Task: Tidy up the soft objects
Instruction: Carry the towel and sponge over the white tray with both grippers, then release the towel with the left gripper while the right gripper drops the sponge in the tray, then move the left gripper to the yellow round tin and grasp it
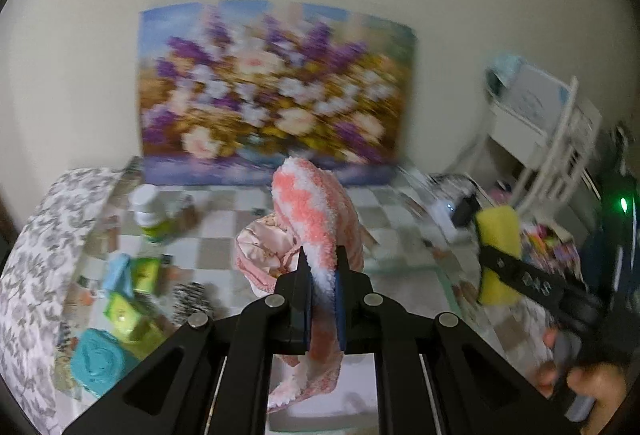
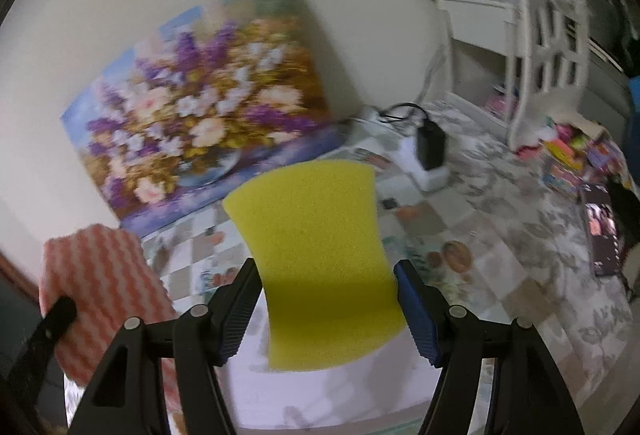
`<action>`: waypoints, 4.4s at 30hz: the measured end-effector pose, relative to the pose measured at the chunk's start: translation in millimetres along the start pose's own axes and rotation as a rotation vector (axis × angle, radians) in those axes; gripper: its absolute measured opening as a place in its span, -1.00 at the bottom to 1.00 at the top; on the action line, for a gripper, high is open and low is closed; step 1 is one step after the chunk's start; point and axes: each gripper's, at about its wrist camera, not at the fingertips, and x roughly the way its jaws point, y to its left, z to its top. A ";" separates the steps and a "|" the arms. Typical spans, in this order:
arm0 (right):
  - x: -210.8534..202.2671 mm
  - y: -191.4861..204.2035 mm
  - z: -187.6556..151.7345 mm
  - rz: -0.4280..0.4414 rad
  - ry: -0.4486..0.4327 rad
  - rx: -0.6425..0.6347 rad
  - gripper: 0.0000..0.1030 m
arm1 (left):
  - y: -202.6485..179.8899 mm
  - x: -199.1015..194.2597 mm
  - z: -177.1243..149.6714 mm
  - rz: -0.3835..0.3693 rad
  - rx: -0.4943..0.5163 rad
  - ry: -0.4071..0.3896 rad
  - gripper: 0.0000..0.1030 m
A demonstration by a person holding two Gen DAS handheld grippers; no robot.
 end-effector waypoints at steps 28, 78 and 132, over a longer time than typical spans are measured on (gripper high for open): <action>104.4 -23.7 -55.1 -0.080 0.346 0.010 0.38 | -10.8 149.2 -103.3 0.203 0.147 0.527 -0.82; 106.2 -18.8 -65.0 -0.216 0.377 -0.113 1.00 | 45.2 126.6 -63.3 0.195 -0.112 0.531 0.72; 69.6 116.8 -177.5 -0.069 0.537 -0.457 1.00 | 161.0 79.3 -141.5 0.240 -0.591 0.655 0.88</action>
